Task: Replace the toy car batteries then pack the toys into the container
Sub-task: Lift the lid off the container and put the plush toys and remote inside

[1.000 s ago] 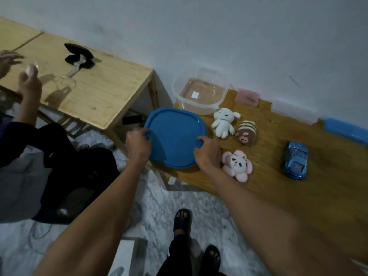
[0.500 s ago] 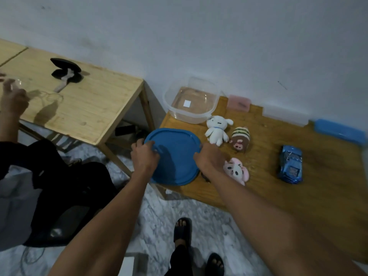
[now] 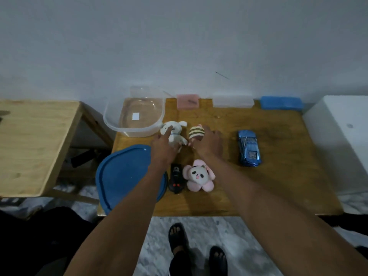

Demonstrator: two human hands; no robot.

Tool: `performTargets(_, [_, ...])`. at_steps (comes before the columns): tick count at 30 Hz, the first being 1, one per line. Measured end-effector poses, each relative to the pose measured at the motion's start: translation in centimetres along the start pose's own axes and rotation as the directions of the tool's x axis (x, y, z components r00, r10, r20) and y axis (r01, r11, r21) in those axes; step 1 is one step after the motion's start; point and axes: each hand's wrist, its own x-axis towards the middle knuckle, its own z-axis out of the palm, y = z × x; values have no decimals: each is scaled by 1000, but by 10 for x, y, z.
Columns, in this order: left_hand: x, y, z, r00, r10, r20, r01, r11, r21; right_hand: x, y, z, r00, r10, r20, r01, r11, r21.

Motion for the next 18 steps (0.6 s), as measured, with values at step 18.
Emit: performTargets(18, [57, 68, -20, 978, 156, -141, -183, 961, -206, 47, -29, -21, 978, -35, -203, 95, 952, 291])
